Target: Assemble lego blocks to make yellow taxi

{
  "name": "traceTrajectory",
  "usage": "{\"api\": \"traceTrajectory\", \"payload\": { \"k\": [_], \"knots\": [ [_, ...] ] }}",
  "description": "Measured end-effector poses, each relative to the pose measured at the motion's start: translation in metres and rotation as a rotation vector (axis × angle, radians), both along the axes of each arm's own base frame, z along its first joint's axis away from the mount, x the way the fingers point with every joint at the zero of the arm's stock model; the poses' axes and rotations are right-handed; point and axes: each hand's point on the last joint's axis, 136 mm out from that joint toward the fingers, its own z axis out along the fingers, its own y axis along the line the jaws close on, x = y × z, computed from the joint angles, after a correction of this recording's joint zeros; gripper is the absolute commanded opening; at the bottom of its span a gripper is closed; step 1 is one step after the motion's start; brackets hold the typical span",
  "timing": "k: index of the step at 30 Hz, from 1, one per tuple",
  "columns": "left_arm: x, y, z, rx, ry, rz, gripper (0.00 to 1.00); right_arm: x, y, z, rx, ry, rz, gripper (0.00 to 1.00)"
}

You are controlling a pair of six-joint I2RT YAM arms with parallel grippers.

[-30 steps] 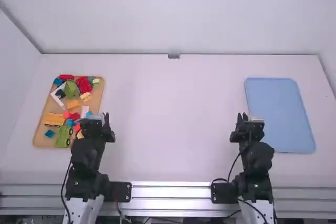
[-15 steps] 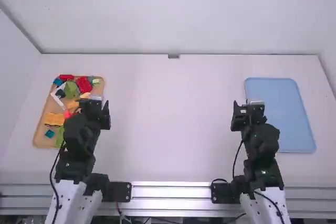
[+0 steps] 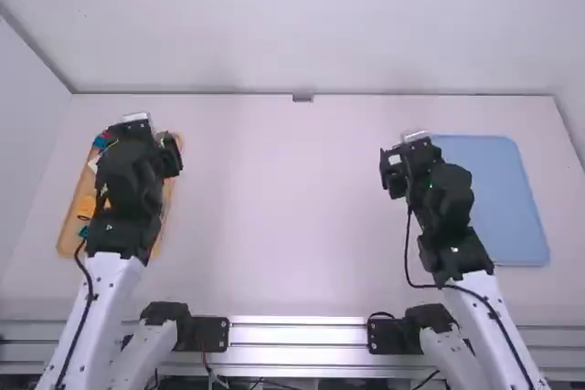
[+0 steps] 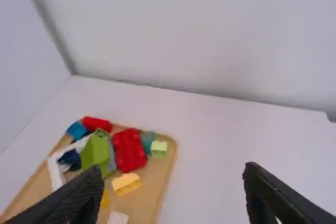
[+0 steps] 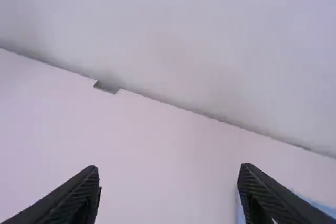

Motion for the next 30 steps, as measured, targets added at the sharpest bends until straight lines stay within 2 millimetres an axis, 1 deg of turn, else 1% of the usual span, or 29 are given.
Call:
{"api": "traceTrajectory", "payload": {
  "k": [2, 4, 5, 10, 12, 13, 18, 21, 22, 24, 26, 30],
  "knots": [
    [0.004, 0.010, 0.001, -0.022, 0.007, 0.074, 0.79, 0.008, 0.008, 0.005, -0.016, -0.004, 0.023, 0.79],
    [0.007, 0.016, 0.001, -0.032, 0.018, 0.114, 0.81, 0.012, 0.013, 0.008, -0.025, -0.006, 0.035, 0.81],
    [0.010, 0.022, 0.002, -0.046, 0.024, 0.159, 0.84, 0.018, 0.018, 0.012, -0.036, -0.011, 0.048, 0.83],
    [0.016, 0.046, 0.001, -0.087, 0.050, 0.260, 0.89, 0.034, 0.029, 0.019, -0.059, -0.015, 0.074, 0.89],
    [0.017, 0.061, -0.001, -0.117, 0.062, 0.306, 0.92, 0.039, 0.033, 0.020, -0.070, -0.013, 0.082, 0.92],
    [0.016, 0.074, -0.004, -0.142, 0.072, 0.338, 0.93, 0.043, 0.036, 0.021, -0.077, -0.011, 0.091, 0.93],
    [0.012, 0.111, -0.013, -0.234, 0.087, 0.402, 0.97, 0.053, 0.044, 0.026, -0.093, -0.024, 0.106, 0.97],
    [0.005, 0.132, -0.021, -0.309, 0.104, 0.430, 0.98, 0.058, 0.048, 0.030, -0.089, -0.033, 0.110, 0.98],
    [0.005, 0.133, -0.021, -0.312, 0.105, 0.432, 0.99, 0.058, 0.048, 0.030, -0.089, -0.033, 0.110, 0.98],
    [-0.004, 0.146, -0.028, -0.368, 0.120, 0.464, 0.99, 0.062, 0.050, 0.033, -0.071, -0.039, 0.106, 0.98],
    [-0.008, 0.151, -0.033, -0.393, 0.142, 0.475, 0.99, 0.062, 0.050, 0.034, -0.064, -0.040, 0.105, 0.99],
    [-0.011, 0.160, -0.045, -0.466, 0.256, 0.498, 0.99, 0.063, 0.050, 0.035, -0.056, -0.041, 0.101, 0.98]
  ]
}}
